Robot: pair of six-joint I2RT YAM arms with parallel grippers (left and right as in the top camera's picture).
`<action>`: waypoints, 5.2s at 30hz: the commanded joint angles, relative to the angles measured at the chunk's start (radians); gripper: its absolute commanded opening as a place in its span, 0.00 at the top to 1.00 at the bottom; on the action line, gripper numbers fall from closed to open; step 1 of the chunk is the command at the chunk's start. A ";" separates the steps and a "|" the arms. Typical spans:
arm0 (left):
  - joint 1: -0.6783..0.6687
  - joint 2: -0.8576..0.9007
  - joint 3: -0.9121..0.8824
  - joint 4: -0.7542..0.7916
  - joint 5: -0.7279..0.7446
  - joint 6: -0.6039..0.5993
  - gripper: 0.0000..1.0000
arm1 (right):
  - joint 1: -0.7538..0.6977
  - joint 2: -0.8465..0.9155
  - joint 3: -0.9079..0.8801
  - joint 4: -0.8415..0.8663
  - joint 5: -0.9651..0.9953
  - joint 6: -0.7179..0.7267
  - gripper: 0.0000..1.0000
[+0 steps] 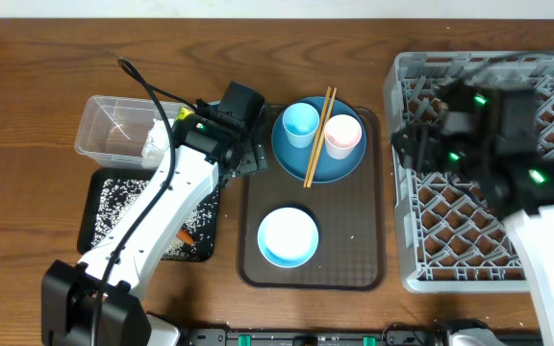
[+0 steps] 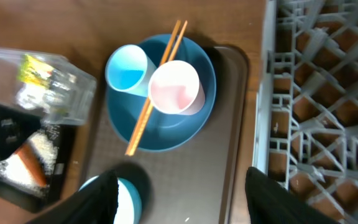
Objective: Sort waste into correct bins and load items into the dishwasher rack
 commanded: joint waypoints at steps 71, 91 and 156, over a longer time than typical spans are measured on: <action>0.004 0.004 0.011 -0.003 -0.002 0.000 0.02 | 0.358 0.164 -0.189 0.199 0.159 0.391 0.57; 0.004 0.004 0.011 -0.003 -0.002 -0.001 0.02 | 0.238 -0.217 -0.159 -0.016 0.182 0.204 0.51; -0.070 0.303 -0.018 0.651 0.150 -0.234 0.69 | 0.126 -0.444 -0.160 -0.318 0.365 0.109 0.43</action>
